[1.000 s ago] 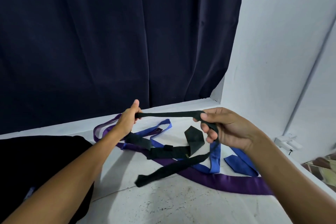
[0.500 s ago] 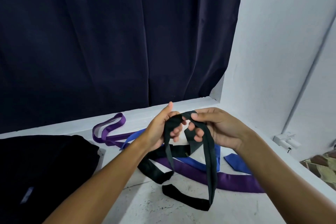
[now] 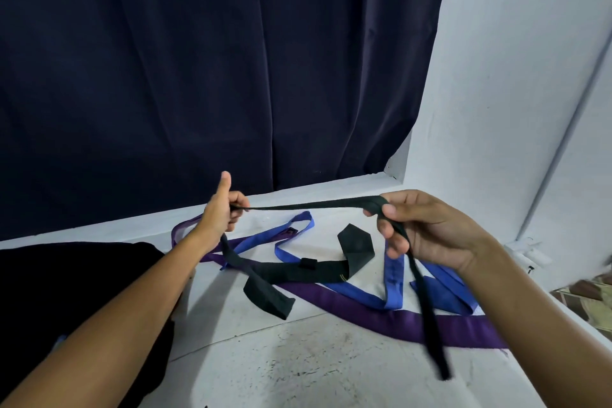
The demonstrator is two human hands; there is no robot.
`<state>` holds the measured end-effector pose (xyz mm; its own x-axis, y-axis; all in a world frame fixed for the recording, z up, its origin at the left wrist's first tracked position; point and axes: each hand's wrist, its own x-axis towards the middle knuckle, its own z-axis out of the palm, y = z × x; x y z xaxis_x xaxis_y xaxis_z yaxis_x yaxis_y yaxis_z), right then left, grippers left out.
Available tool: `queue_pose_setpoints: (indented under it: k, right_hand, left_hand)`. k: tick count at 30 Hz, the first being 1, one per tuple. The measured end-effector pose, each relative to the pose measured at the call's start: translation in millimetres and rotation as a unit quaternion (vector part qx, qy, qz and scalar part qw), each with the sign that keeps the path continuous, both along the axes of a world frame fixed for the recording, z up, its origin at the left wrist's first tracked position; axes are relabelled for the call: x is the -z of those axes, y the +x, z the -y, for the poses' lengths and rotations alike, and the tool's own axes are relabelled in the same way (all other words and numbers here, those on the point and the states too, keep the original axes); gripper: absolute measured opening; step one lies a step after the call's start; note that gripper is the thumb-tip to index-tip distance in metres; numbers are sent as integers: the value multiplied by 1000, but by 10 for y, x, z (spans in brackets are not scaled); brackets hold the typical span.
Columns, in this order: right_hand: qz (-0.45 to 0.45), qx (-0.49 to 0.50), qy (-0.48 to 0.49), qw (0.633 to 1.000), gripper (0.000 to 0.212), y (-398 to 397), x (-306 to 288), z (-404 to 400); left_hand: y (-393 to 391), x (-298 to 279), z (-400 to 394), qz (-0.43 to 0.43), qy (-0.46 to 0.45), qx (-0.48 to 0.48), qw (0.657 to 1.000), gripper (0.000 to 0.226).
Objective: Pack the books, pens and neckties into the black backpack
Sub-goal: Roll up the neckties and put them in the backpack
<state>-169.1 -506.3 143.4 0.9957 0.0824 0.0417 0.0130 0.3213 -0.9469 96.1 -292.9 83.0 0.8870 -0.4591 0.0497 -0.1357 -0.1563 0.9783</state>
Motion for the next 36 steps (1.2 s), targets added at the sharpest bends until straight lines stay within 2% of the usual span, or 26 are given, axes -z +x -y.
queue_pose_setpoints:
  k: [2,5,7,9,12,14,16,19,22,28,32,36]
  right_hand:
    - [13,5,5,1000,49,14,-32,8]
    - [18,6,34,999,56,70,-69,-22]
    - [22,9,35,999,51,107,-119,-79]
    - [29,17,27,999,43,152,-181,-142]
    - [29,14,20,999,43,206,-250,-197]
    - [36,-3,26,999,44,219,-272,-212]
    - [38,-4,35,999,46,219,-278,-202]
    - [39,-7,42,998,48,204,-267,-189]
    - [29,-6,48,998,44,177,-258,-199]
    - [-37,27,-4,999,28,82,-201,-261]
    - [-57,33,17,998,24,54,-129,-267]
    - [-41,43,40,997,24,66,-158,-255]
  left_hand:
    - [74,58,-41,23,47,-13,999,79]
    - [60,124,-35,100,121,-2,988,73]
    - [-115,57,18,122,82,51,988,68]
    - [-373,-84,118,118,5,154,981,61]
    - [-717,-244,303,111,-85,297,945,39]
    - [-854,-271,387,104,-95,331,933,43]
    - [-960,-240,455,113,-92,309,940,44]
    - [-1101,-189,576,136,-110,215,961,20]
    - [-1131,-179,669,148,-104,139,974,23]
    - [-744,-111,544,97,-61,102,988,15]
    - [-481,145,472,41,-15,91,995,19]
    - [-537,295,453,27,22,112,993,19]
